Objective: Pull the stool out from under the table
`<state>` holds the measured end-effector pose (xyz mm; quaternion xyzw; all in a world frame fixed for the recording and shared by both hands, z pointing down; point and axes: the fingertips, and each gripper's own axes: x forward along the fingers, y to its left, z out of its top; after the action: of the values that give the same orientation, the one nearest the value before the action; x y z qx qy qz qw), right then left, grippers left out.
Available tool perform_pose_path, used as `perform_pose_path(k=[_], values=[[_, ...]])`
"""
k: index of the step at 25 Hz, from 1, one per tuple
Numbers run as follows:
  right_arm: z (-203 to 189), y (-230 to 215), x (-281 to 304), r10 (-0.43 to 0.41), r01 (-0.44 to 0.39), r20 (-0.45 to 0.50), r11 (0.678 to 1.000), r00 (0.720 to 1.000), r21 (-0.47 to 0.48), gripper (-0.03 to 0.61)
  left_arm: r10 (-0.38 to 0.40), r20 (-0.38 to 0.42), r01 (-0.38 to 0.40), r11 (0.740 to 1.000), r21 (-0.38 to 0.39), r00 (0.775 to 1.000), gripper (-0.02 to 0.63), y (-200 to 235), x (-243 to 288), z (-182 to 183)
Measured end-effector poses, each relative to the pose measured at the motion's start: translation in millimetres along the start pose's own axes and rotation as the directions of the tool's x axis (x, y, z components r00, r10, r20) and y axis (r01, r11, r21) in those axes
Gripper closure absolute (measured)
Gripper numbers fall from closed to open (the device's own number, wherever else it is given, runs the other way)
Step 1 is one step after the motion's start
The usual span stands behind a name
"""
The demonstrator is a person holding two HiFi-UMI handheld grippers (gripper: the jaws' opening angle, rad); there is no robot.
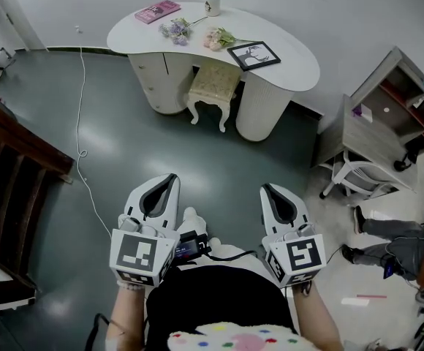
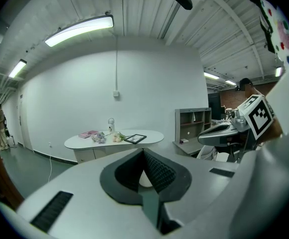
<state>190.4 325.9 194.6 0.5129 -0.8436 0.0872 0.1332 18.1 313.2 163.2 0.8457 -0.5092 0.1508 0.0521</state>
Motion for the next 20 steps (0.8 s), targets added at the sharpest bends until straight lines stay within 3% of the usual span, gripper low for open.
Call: perform_pose_path(k=[9,20], values=[[4.1,-0.8,23.0,0.005,-0.005,0.007,0.999,1.0,-0.046,0.538,-0.009,0.002,0.009,1.0,-0.009,1.0,0.597,15.3,20.4,-1.9],[20.9,-23.2,90.4,-0.028,0.028,-0.006,0.999,1.0,-0.036,0.538,-0.058,-0.006,0.058,0.998,-0.001,0.998,0.598,60.2,85.7,8.6]])
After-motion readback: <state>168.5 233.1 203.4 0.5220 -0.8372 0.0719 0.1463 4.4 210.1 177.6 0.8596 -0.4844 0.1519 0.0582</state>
